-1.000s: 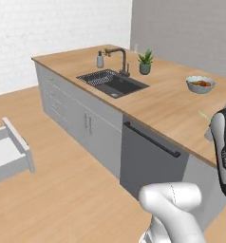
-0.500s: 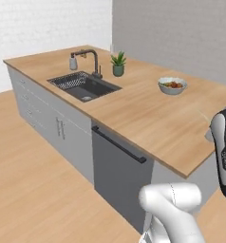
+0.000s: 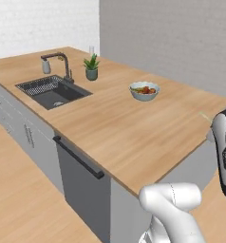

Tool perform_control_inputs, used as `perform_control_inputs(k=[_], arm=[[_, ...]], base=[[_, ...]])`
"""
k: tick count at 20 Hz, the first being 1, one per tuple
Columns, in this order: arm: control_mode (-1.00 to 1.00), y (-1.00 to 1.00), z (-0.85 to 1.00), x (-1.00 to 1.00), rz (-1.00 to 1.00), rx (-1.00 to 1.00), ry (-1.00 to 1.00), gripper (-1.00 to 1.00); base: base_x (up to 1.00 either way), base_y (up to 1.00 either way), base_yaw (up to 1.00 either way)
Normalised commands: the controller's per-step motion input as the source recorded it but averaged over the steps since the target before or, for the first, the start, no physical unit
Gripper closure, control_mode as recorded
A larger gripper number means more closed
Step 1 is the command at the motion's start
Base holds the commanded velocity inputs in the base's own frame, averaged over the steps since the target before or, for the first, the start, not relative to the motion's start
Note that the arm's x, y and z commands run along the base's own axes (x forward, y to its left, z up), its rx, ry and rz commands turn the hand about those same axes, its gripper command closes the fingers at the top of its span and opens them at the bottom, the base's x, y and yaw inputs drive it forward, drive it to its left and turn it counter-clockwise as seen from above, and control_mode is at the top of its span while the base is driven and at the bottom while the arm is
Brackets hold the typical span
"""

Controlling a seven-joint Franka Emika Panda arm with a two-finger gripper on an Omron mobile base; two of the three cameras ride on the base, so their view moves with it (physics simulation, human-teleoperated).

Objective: Take a straw from the drawer in front and place it inside the glass cup on the dining counter.

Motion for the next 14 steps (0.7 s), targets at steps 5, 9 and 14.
perform_control_inputs(k=[5,9,14], arm=[[1.00,0.00,0.00,0.00,0.00,0.00,0.00,1.00],[1.00,0.00,0.00,0.00,0.00,0.00,0.00,1.00],[1.00,0.00,0.00,0.00,0.00,0.00,0.00,1.00]], base=[[0.28,-0.96,0.00],[0.40,-0.93,0.00],[0.23,-0.97,0.00]])
